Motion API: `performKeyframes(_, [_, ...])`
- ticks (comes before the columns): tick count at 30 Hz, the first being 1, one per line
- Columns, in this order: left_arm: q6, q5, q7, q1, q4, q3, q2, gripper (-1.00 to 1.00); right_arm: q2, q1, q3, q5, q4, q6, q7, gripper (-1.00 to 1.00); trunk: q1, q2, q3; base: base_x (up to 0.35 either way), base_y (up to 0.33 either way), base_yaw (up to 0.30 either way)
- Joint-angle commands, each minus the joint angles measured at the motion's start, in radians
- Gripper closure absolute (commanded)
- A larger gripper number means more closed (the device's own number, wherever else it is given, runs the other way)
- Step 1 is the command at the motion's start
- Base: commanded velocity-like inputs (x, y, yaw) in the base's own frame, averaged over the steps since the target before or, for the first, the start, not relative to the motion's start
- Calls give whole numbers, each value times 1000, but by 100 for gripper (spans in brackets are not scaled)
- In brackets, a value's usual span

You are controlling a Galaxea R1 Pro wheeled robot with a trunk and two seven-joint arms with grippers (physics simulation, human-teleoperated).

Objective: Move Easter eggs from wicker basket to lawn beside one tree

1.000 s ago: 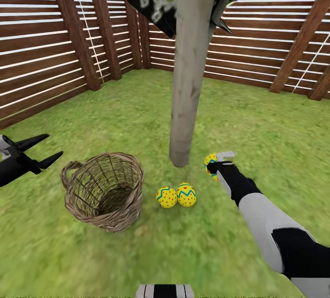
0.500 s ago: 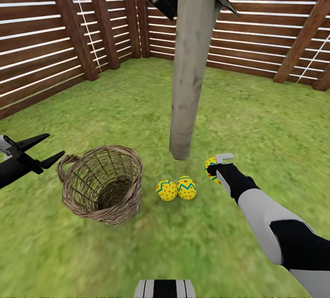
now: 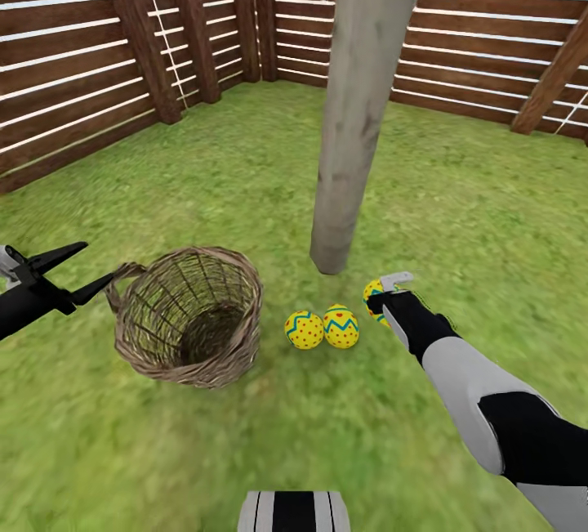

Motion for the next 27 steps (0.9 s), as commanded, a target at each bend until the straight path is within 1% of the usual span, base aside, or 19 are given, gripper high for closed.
performKeyframes(1, [3,-9,-10,-1,1,0,0,-100,0,0,24,9,-2,8,-1,100,0,-1,-5,0,0,284])
performKeyframes(4, [4,-8,-10,0,1,0,0,-100,-1,0,37,9,-2,7,0,100,2,-1,-16,0,0,164])
performKeyframes(8, [4,-9,-10,0,1,2,1,-100,-3,0,39,10,-3,7,2,100,3,-2,-32,151,0,14])
performKeyframes(12, [4,-8,-11,1,2,2,-1,-100,-4,0,38,11,2,8,-3,100,5,-3,-47,37,0,0])
performKeyframes(18, [-1,-10,-17,13,4,2,-4,-100,-5,0,38,13,5,4,-2,100,5,-3,-47,0,0,0])
performKeyframes(24, [-5,-14,-16,13,7,2,-5,-100,-3,0,39,13,3,3,1,100,5,-3,-47,0,-202,0])
performKeyframes(25, [-3,-13,-16,13,32,2,-5,-100,-3,0,39,13,1,3,2,100,5,-3,-47,0,-40,0])
performKeyframes(27, [1,-10,-17,13,112,3,-3,-100,-3,0,39,12,-2,4,2,100,5,-3,-47,0,-12,0])
